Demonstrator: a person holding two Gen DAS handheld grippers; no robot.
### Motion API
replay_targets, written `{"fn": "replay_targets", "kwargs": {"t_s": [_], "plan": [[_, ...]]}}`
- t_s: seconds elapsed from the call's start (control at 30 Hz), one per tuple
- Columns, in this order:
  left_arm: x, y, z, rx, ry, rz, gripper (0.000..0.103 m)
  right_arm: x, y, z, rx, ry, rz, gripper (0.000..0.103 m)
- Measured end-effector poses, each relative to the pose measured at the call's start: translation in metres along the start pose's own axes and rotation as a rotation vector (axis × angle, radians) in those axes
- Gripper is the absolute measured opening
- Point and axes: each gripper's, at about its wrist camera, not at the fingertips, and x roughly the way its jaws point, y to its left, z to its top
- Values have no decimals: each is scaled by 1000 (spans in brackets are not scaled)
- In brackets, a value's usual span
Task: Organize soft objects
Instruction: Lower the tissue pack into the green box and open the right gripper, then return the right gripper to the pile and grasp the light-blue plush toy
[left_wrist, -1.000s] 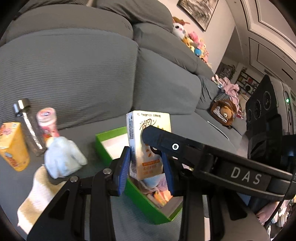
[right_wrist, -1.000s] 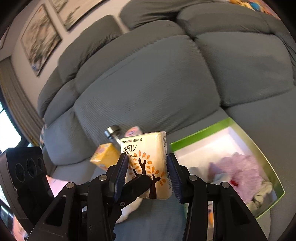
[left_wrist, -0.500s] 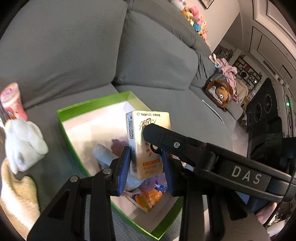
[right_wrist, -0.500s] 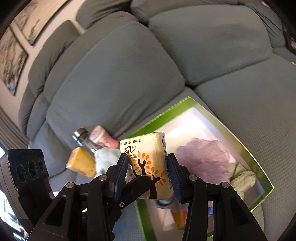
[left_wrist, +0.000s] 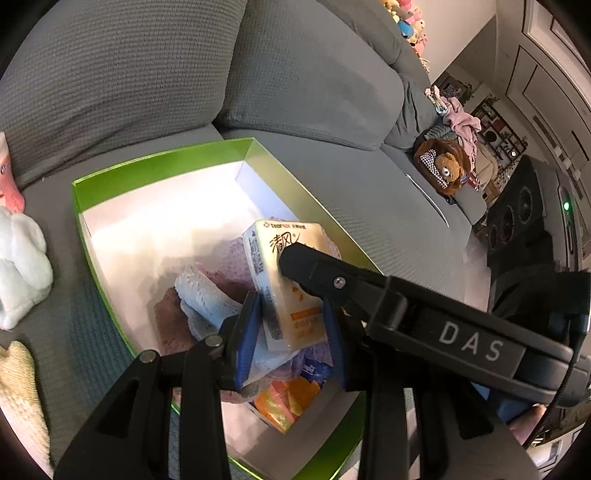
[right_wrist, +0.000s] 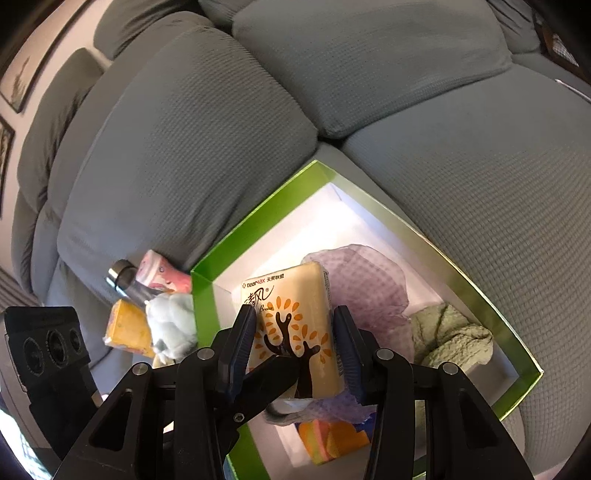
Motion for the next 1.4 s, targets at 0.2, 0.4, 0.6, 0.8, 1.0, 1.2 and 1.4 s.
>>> {"fn": "replay_targets", "kwargs": {"t_s": [0.2, 0.4, 0.6, 0.8, 1.0, 1.2, 1.4], "plan": [[7, 2, 1, -17, 24, -2, 32, 4, -2, 2, 20, 17, -21, 47], [3, -1, 0, -9, 12, 14, 35, 0, 0, 3, 12, 3, -62, 47], [-20, -8, -4, 41, -52, 71, 70, -19, 10, 1, -24, -68, -114, 71], [-60, 11, -14, 30, -141, 125, 83, -40, 24, -1, -59, -142, -120, 82], [-120, 51, -41, -52, -244, 158, 99, -56, 52, -9, -131, -203, -97, 91], [-177, 100, -85, -148, -327, 294, 102, -50, 96, -22, -223, -216, -53, 94], [-203, 166, -133, -262, -333, 448, 102, -14, 148, -36, -315, -154, -98, 95]]}}
